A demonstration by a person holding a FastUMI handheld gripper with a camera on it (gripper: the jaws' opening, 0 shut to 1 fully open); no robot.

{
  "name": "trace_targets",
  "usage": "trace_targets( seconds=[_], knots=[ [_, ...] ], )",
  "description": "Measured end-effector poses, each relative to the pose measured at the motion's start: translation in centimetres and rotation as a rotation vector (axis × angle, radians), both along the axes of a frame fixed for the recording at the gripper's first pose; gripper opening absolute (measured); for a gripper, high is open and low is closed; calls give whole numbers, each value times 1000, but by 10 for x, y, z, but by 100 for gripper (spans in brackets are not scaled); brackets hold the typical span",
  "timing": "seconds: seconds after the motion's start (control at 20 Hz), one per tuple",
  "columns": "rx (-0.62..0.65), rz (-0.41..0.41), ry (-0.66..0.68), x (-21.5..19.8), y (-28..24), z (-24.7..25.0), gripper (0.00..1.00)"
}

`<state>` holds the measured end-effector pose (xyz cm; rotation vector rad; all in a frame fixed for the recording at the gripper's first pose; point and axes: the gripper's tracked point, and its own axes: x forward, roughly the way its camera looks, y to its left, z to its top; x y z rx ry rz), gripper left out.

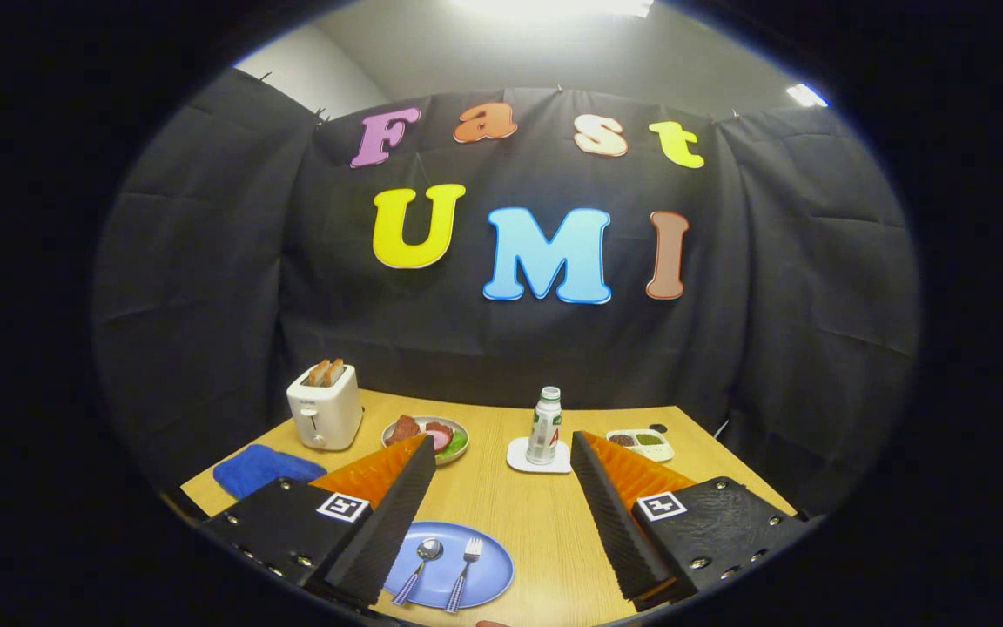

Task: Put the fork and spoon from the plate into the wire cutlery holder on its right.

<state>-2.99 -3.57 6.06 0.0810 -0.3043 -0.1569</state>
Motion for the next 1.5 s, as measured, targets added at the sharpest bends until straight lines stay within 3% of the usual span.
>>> trace_targets(
  seconds=[0.35,0.5,0.8,1.05,1.2,1.5],
  knots=[
    [-24,132,479,51,38,-119,96],
    [-52,152,617,56,45,-150,96],
    [-60,178,794,78,54,-198,96],
    [-30,195,867,95,57,-221,95],
    [-16,211,913,104,60,-231,72],
    [-48,232,1010,114,62,-240,72]
  ],
)
